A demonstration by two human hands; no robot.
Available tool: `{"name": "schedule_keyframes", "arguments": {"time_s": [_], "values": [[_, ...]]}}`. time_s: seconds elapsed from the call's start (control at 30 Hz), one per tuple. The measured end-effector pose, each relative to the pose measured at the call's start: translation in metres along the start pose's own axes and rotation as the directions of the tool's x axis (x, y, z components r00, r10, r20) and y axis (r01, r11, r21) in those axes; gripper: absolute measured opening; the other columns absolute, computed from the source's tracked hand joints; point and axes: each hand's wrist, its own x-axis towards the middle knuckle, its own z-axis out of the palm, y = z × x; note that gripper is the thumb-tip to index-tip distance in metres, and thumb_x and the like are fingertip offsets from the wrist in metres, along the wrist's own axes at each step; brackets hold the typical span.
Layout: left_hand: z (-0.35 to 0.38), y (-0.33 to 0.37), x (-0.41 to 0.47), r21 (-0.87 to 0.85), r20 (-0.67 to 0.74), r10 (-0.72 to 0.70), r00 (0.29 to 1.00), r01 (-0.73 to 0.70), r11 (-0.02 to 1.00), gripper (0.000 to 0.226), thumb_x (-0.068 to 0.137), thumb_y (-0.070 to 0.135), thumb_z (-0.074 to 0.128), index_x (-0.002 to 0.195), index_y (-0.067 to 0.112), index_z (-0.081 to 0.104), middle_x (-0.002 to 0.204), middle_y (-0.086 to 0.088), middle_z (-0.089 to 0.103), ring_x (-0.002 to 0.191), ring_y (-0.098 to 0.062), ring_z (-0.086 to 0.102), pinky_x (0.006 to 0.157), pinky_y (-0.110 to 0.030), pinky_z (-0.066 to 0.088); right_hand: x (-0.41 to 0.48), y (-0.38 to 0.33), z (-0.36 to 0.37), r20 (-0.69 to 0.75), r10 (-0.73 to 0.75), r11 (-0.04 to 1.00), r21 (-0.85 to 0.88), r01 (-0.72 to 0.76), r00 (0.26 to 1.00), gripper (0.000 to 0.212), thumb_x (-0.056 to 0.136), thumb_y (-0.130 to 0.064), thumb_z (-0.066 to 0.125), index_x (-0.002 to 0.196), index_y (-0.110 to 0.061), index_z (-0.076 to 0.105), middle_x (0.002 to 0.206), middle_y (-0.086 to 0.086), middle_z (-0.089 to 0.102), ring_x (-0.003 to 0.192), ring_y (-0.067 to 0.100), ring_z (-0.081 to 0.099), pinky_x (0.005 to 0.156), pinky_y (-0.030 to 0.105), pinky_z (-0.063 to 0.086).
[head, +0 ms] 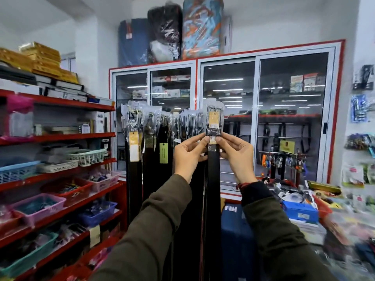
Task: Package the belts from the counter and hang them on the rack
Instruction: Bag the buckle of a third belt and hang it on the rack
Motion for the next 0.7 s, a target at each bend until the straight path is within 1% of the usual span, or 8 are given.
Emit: {"name": "schedule_keyframes", "arguments": {"time_s": [0.1, 0.17, 0.23, 0.33, 0.43, 0.57, 0.63, 0.7], "values": [[0.009, 0.005, 0.010, -0.020, -0.004, -0.004, 1.000, 0.004, 1.000, 0.023, 0.089, 0.019, 0.079, 0.111, 0.012, 0.077, 0.089, -0.003, 0.081, 0.081, -0.013, 0.077, 0.061, -0.022, 0.059, 0.011, -0.003, 0.000, -0.018, -0.013, 1.000, 0.007, 0.013, 1.000, 0.032, 0.088, -0.010, 0.076, 0.119, 0.000, 0.072, 0.109, 0.021, 0.077, 0.095, 0.022, 0.072, 0.069, 0.023, 0.063], [0.013, 0.006, 0.014, -0.019, -0.019, -0.017, 1.000, 0.016, 1.000, 0.025, 0.089, 0.018, 0.079, 0.112, 0.009, 0.077, 0.089, -0.004, 0.080, 0.079, -0.012, 0.076, 0.060, -0.021, 0.059, 0.016, -0.003, 0.000, -0.031, -0.006, 1.000, -0.010, 0.006, 1.000, 0.032, 0.088, -0.011, 0.077, 0.118, 0.001, 0.073, 0.109, 0.022, 0.077, 0.094, 0.023, 0.072, 0.064, 0.021, 0.062], [0.015, 0.005, 0.016, -0.019, -0.033, -0.034, 0.999, 0.033, 0.999, 0.026, 0.089, 0.017, 0.078, 0.113, 0.007, 0.076, 0.091, -0.006, 0.079, 0.078, -0.012, 0.076, 0.060, -0.021, 0.059, 0.019, -0.002, -0.001, -0.039, -0.002, 0.999, -0.038, 0.000, 0.999, 0.031, 0.088, -0.013, 0.077, 0.116, 0.001, 0.074, 0.107, 0.022, 0.077, 0.096, 0.027, 0.074, 0.064, 0.023, 0.062], [0.015, 0.001, 0.018, -0.031, -0.042, -0.051, 0.998, 0.049, 0.998, 0.021, 0.089, 0.015, 0.078, 0.109, 0.010, 0.076, 0.086, -0.002, 0.079, 0.072, -0.008, 0.076, 0.058, -0.021, 0.059, 0.021, 0.002, -0.003, -0.030, 0.020, 0.998, -0.057, -0.022, 0.999, 0.028, 0.088, -0.014, 0.077, 0.111, 0.000, 0.076, 0.105, 0.023, 0.078, 0.095, 0.029, 0.075, 0.064, 0.023, 0.062], [0.014, -0.002, 0.019, -0.037, -0.058, -0.056, 0.997, 0.054, 0.998, 0.026, 0.089, 0.015, 0.078, 0.113, 0.007, 0.075, 0.092, -0.008, 0.078, 0.076, -0.014, 0.076, 0.061, -0.023, 0.062, 0.024, 0.007, -0.004, -0.013, 0.057, 0.997, -0.049, -0.057, 0.998, 0.026, 0.088, -0.015, 0.078, 0.109, 0.000, 0.077, 0.104, 0.022, 0.078, 0.093, 0.029, 0.076, 0.065, 0.023, 0.063], [0.007, -0.008, 0.022, 0.006, -0.070, -0.066, 0.995, 0.066, 0.998, 0.024, 0.090, 0.019, 0.078, 0.112, 0.012, 0.076, 0.100, -0.010, 0.078, 0.087, -0.020, 0.075, 0.064, -0.022, 0.062, 0.029, 0.011, -0.003, 0.002, 0.100, 0.992, -0.075, -0.100, 0.995, 0.025, 0.086, -0.016, 0.079, 0.106, 0.000, 0.078, 0.104, 0.023, 0.078, 0.083, 0.022, 0.076, 0.067, 0.027, 0.061], [0.004, -0.012, 0.022, 0.006, -0.076, -0.072, 0.995, 0.072, 0.997, 0.022, 0.090, 0.020, 0.078, 0.111, 0.014, 0.076, 0.097, -0.007, 0.078, 0.083, -0.016, 0.075, 0.063, -0.021, 0.060, 0.029, 0.015, -0.002, 0.011, 0.118, 0.990, -0.080, -0.117, 0.993, 0.027, 0.087, -0.015, 0.078, 0.108, 0.002, 0.077, 0.105, 0.025, 0.077, 0.084, 0.023, 0.074, 0.069, 0.029, 0.061], [0.001, -0.015, 0.023, 0.021, -0.089, -0.062, 0.994, 0.064, 0.998, 0.022, 0.089, 0.021, 0.078, 0.110, 0.015, 0.077, 0.095, -0.006, 0.078, 0.080, -0.014, 0.077, 0.063, -0.021, 0.060, 0.029, 0.018, -0.001, 0.018, 0.119, 0.989, -0.086, -0.117, 0.993, 0.030, 0.088, -0.016, 0.078, 0.111, 0.003, 0.075, 0.102, 0.022, 0.078, 0.083, 0.021, 0.074, 0.066, 0.027, 0.061]]}}
